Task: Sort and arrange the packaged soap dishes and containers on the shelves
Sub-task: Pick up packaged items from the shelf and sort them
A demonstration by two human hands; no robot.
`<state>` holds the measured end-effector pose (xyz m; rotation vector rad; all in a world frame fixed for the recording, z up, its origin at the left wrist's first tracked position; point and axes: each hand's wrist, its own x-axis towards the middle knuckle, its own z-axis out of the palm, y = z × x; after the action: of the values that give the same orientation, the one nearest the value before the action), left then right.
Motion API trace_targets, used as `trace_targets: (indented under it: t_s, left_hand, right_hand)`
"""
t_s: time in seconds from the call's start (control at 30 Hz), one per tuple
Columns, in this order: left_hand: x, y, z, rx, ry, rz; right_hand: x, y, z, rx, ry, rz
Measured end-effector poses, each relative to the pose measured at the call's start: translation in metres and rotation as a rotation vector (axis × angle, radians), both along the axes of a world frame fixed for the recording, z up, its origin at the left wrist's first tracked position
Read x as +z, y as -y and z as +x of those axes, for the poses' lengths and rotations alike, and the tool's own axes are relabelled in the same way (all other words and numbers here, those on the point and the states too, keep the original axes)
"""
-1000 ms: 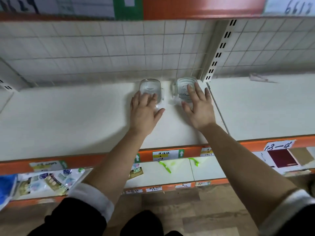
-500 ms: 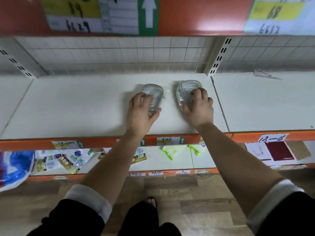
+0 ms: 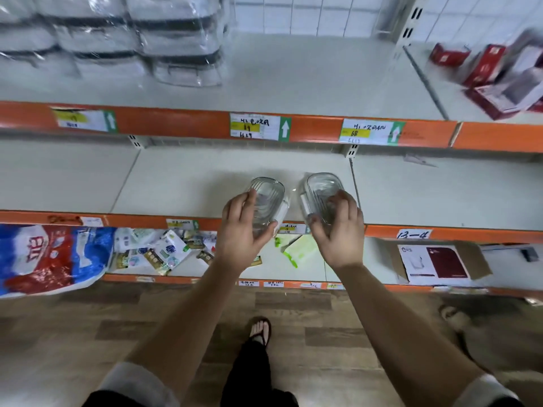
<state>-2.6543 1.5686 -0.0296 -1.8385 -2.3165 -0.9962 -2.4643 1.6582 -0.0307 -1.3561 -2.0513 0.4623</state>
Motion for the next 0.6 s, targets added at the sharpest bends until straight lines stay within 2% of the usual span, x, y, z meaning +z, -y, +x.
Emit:
trace_targets:
  t_s: [0.3, 0.47, 0.6]
  left_hand:
    - [0.069, 0.057, -0.002, -0.022, -0.034, 0.094]
    - [0.109, 0.053, -0.028, -0.013, -0.076, 0.181]
    - [0.141, 0.040, -0.065, -0.061, -0.075, 0.196]
  right_hand:
    - [0.070, 0.046, 0.012, 0.077, -0.121, 0.078]
    - [0.103, 0.047, 0.000, 0.113, -0.221, 0.160]
    - [0.135, 0.027, -0.035, 0.143, -0.216, 0.234]
